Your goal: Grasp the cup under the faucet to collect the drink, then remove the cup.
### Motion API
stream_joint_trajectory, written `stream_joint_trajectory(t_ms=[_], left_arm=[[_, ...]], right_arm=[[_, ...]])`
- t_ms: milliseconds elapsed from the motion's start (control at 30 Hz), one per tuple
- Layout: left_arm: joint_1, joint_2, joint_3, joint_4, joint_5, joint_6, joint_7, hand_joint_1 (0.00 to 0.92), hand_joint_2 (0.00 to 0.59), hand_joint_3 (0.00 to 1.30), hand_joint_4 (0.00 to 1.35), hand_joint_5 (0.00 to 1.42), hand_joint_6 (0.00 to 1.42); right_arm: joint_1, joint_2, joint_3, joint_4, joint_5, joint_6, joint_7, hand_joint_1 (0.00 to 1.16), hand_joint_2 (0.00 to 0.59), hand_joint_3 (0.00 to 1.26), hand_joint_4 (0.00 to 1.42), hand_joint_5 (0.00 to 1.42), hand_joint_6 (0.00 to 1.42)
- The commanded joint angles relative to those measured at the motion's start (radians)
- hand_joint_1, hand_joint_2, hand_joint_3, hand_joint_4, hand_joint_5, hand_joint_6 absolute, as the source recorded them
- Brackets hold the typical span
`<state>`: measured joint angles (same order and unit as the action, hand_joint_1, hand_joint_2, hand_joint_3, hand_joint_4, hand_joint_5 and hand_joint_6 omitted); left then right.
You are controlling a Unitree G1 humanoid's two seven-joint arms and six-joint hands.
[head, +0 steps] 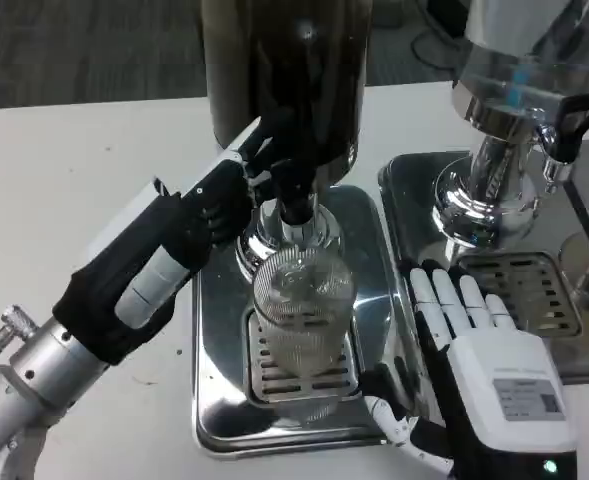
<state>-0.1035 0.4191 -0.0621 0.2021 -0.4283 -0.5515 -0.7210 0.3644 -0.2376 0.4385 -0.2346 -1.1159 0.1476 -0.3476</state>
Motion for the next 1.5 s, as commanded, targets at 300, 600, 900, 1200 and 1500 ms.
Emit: stream_joint_trajectory(t_ms=[300, 600, 900, 1200, 1500], left_arm=[[0.001, -0.018, -0.003, -0.062, 0.052, 0.023, -0.061, 0.000, 0.092, 0.05, 0.00, 0.19, 0.12], [0.025, 0.030, 0.015, -0.115, 0.187, -0.050, -0.040, 0.000, 0.092, 0.08, 0.00, 0.22, 0.14], [0.039, 0.113, 0.029, -0.196, 0.454, -0.161, 0.073, 0.000, 0.104, 0.09, 0.00, 0.19, 0.12], [0.039, 0.167, 0.011, -0.207, 0.623, -0.219, 0.180, 0.000, 0.106, 0.10, 0.00, 0.19, 0.09], [0.048, 0.192, -0.013, -0.221, 0.692, -0.219, 0.254, 0.000, 0.107, 0.11, 0.00, 0.18, 0.08]], right_arm=[[0.005, 0.006, -0.005, 0.011, 0.013, 0.006, -0.004, 0.39, 0.336, 0.00, 0.00, 0.00, 0.06], [0.002, 0.006, -0.003, 0.013, 0.019, 0.004, 0.001, 0.39, 0.336, 0.00, 0.00, 0.00, 0.07], [0.001, 0.011, -0.008, 0.018, 0.026, 0.006, -0.004, 0.39, 0.336, 0.00, 0.00, 0.00, 0.07], [-0.003, 0.011, -0.013, 0.024, 0.038, 0.003, -0.003, 0.39, 0.336, 0.00, 0.00, 0.00, 0.07], [0.020, 0.034, -0.127, -0.069, 0.422, -0.086, 0.150, 0.44, 0.273, 0.00, 0.00, 0.00, 0.11]])
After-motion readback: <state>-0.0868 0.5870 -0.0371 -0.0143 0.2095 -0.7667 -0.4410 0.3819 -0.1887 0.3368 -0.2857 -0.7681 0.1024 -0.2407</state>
